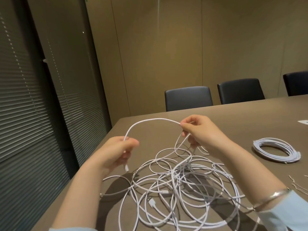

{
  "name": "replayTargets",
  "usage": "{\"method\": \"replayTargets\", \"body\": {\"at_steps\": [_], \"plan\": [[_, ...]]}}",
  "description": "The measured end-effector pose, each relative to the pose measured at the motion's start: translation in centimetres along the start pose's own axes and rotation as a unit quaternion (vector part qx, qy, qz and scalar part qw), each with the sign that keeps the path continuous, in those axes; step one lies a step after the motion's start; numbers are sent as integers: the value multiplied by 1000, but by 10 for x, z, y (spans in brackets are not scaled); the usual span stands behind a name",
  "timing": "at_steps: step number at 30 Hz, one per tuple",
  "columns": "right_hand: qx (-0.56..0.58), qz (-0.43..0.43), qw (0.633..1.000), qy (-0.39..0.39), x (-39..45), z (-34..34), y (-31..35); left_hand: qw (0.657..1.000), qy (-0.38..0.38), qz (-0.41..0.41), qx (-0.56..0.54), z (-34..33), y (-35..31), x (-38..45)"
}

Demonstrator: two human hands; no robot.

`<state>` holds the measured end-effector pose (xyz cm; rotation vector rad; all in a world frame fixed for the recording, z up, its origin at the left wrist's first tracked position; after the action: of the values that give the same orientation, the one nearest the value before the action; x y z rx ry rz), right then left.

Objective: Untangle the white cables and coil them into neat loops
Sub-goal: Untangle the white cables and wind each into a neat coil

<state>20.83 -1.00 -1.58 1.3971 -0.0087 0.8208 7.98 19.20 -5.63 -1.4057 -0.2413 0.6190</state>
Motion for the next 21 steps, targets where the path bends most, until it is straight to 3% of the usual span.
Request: {"method": "replayTargets", "body": {"at_steps": [3, 6, 10, 14, 21], "plan": [[109, -33, 993, -23, -3, -9, -3, 979, 62, -5, -194, -23, -16, -4], [215, -74, 973, -29, -7, -23, -4, 964, 84, -11, -250, -40, -25, -11], [354, -136, 924, -44, -12, -36, -7, 993, 56, -23, -101, -43, -19, -9], [218, -90, 971, -44, -8, -23, -7, 999, 29, -4, 19, -37, -9, -6], [276, -37, 958, -74, -7, -21, 5, 982, 172, 11, 83, -66, -2, -20]]}}
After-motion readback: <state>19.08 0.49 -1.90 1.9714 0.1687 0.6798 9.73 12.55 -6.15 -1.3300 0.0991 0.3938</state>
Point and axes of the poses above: each hand's wrist, its own x-axis towards the middle knuckle, its own z-axis out of the back of the hand, y = z × x, the point moved 9 cm from there along x, towards the middle knuckle, and after that the axes turned 12 degrees about z, right-handed, at the moved point
